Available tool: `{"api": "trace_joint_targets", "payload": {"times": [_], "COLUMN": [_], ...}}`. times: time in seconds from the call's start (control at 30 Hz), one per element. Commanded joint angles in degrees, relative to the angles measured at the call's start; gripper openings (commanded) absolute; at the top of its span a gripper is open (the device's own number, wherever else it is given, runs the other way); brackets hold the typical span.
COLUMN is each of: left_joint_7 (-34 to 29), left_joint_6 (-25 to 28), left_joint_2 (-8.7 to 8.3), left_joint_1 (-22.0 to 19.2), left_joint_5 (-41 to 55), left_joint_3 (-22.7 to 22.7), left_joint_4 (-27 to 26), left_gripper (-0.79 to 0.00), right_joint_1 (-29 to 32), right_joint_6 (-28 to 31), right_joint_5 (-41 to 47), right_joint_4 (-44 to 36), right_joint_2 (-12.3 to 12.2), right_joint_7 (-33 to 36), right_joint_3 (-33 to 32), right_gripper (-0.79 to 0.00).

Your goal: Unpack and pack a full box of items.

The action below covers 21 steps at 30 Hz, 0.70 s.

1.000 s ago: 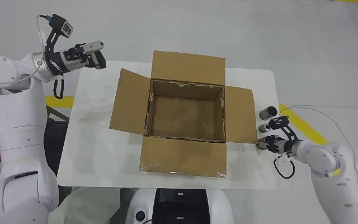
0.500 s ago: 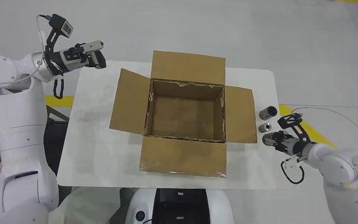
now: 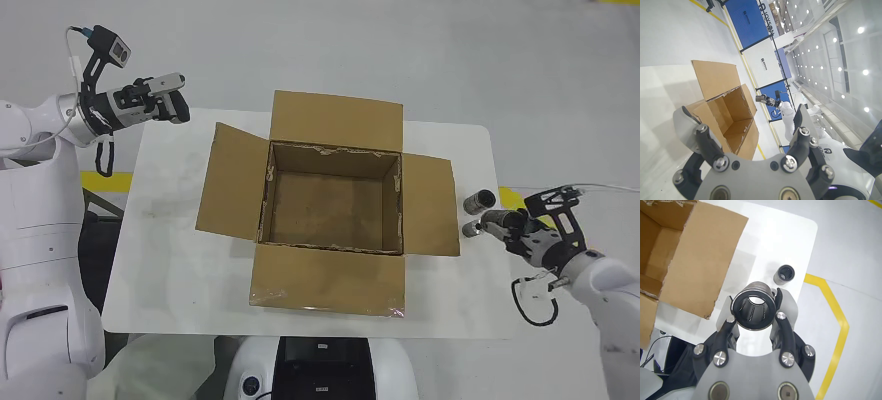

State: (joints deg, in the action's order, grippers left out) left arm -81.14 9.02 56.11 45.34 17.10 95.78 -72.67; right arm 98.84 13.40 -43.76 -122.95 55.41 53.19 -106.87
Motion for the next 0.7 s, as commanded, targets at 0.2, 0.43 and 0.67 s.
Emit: {"api": "trace_joint_targets", "payload": {"times": [0.2, 0.43, 0.67], "left_joint_7": [0.0, 0.0, 0.0], "left_joint_6": [0.0, 0.0, 0.0], "left_joint_2": [0.0, 0.0, 0.0], "left_joint_1": [0.0, 0.0, 0.0], "left_joint_5": [0.0, 0.0, 0.0], "left_joint_3": [0.0, 0.0, 0.0], "left_joint_4": [0.0, 0.0, 0.0], "left_gripper": [0.0, 0.0, 0.0], "right_joint_1": [-4.1, -11.4, -21.1], "right_joint_6": [1.6, 2.6, 2.5], "right_joint_5": [0.6, 0.9, 0.0], "right_joint_4": [-1.8, -2.7, -2.6], "right_joint_2": [-0.3, -0.4, -0.1], "right_joint_7": [0.1, 0.2, 2.9], "right_joint_3": [3.4, 10.4, 21.2], "right_gripper": [-0.785, -0.785, -0.785]}}
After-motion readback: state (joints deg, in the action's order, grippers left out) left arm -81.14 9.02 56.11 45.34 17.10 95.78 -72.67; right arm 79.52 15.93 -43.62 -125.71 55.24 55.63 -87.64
